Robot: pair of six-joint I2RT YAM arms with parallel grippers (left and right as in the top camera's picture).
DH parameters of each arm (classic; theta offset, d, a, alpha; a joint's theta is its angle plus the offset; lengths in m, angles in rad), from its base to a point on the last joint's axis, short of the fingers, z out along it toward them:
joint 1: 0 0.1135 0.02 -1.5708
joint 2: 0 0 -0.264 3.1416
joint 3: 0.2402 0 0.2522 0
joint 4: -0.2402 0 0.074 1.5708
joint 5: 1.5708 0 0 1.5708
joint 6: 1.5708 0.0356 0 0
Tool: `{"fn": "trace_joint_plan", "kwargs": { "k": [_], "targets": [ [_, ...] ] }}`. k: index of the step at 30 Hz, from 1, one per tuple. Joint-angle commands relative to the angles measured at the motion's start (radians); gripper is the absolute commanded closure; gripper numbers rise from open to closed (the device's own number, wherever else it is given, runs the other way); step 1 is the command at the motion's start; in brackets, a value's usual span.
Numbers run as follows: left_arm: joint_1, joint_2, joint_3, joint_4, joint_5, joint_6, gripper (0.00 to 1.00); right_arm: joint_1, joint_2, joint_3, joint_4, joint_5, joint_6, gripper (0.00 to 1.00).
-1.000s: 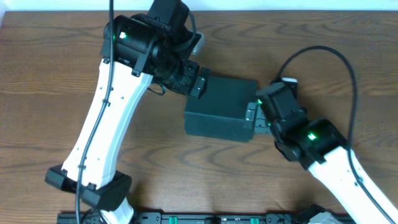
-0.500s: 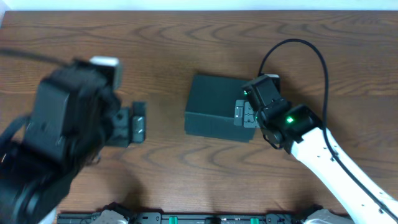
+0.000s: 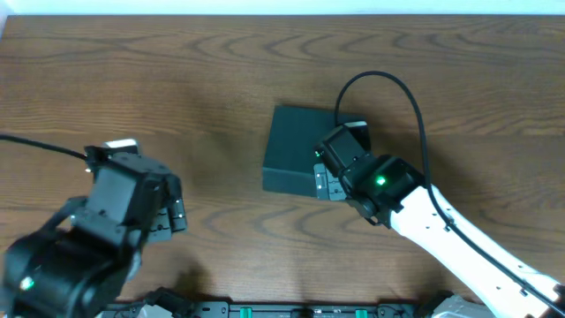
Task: Pack container
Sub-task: 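Bring both grippers to the closed box's left and right sides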
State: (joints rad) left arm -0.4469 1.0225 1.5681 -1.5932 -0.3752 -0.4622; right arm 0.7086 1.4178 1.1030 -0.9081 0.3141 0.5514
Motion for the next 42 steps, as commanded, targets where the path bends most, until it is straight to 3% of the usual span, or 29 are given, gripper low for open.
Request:
{"fn": "trace_joint_plan", "kwargs": {
  "k": [1, 17, 29, 34, 40, 42],
  "targets": [
    [0.002, 0.001, -0.084, 0.039, -0.029, -0.064, 0.05, 0.009, 0.042, -0.011, -0.005, 0.034, 0.035, 0.01],
    [0.002, 0.003, -0.180, 0.209, 0.013, -0.069, 0.05, 0.007, 0.124, -0.104, 0.158, 0.082, 0.065, 0.01],
    [0.002, 0.004, -0.389, 0.287, 0.122, -0.047, 0.04, 0.002, 0.124, -0.105, 0.157, 0.108, 0.064, 0.01],
    [0.002, 0.004, -0.516, 0.422, 0.269, -0.046, 0.04, 0.002, 0.124, -0.105, 0.157, 0.109, 0.065, 0.01],
    [0.001, 0.039, -0.654, 0.571, 0.301, -0.019, 0.05, 0.001, 0.124, -0.105, 0.157, 0.117, 0.065, 0.01],
    [0.001, 0.075, -0.683, 0.615, 0.339, 0.039, 0.05, 0.001, 0.124, -0.105, 0.157, 0.128, 0.065, 0.01]
  ]
}}
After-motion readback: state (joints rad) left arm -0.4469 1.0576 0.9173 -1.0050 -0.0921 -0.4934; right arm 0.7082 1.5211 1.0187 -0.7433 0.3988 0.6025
